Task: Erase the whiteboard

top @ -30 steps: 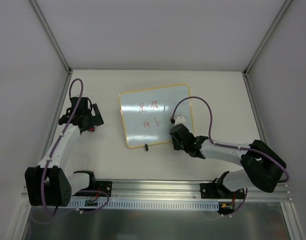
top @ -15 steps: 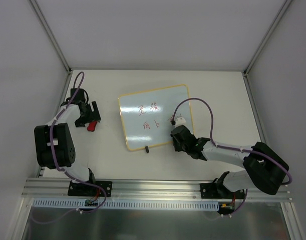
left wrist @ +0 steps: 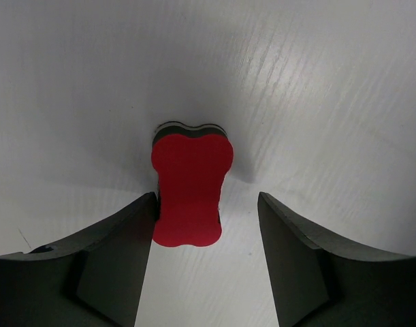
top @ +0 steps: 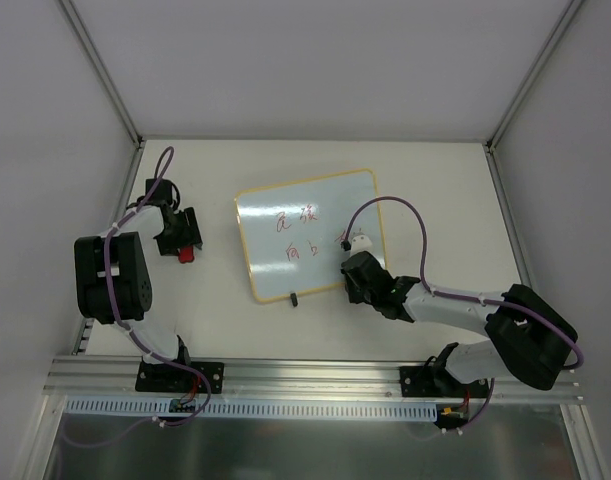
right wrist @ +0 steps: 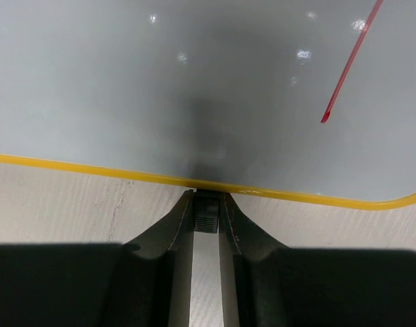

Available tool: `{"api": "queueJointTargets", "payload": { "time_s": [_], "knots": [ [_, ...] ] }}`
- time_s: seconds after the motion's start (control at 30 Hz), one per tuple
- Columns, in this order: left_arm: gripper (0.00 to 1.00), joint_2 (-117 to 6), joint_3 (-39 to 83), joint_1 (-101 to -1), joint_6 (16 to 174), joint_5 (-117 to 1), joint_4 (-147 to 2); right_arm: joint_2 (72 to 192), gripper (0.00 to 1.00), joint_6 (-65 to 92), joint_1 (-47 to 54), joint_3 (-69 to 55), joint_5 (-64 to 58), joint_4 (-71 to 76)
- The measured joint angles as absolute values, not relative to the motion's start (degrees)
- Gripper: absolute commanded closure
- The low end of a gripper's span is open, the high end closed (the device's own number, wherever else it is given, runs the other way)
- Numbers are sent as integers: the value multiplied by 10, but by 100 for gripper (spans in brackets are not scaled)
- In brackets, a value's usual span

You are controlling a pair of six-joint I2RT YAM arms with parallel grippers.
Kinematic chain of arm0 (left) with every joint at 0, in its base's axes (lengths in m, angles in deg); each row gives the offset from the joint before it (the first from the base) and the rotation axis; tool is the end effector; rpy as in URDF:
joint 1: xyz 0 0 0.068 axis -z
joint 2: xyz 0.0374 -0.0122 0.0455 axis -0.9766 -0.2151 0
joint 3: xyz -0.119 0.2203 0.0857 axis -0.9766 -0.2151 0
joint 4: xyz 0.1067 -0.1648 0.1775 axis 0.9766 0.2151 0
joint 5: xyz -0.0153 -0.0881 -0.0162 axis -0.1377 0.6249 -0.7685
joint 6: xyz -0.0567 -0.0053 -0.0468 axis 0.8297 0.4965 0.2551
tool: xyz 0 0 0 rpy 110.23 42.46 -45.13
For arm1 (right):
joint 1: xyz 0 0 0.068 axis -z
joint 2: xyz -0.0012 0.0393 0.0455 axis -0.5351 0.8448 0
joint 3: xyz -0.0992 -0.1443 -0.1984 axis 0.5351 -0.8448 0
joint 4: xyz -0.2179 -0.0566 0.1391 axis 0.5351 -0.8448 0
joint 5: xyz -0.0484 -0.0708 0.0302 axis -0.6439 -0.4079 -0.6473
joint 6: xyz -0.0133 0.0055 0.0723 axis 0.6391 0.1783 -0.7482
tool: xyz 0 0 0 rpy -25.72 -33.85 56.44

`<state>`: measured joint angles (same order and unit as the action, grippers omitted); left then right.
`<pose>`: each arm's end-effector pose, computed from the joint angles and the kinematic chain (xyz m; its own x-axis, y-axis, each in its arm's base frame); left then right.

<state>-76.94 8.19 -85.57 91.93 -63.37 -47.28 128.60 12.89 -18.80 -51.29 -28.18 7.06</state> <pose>0.3434 0.0447 0.1416 -0.8406 -0.2731 -0.4678 -0.2450 0.9619 -0.1213 0.1887 0.2051 0.1347 -0.4977 -0.4239 -0.7567 -0.5489 0.8294 -0.1037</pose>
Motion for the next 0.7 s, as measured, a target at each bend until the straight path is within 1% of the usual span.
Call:
{"api": "queueJointTargets", "payload": {
  "time_s": [0.17, 0.2, 0.6, 0.7],
  "knots": [
    [42, -768, 73, -856, 925, -623, -472, 1286, 100, 129, -188, -514, -282, 72],
    [45, -768, 73, -856, 926, -624, -472, 1286, 100, 128, -188, -514, -282, 72],
    [44, -766, 80, -856, 956, -656, -472, 1286, 100, 128, -188, -514, -282, 72],
    [48, -766, 85, -856, 964, -661, -473, 1286, 100, 127, -188, -514, -282, 73]
  ]
}}
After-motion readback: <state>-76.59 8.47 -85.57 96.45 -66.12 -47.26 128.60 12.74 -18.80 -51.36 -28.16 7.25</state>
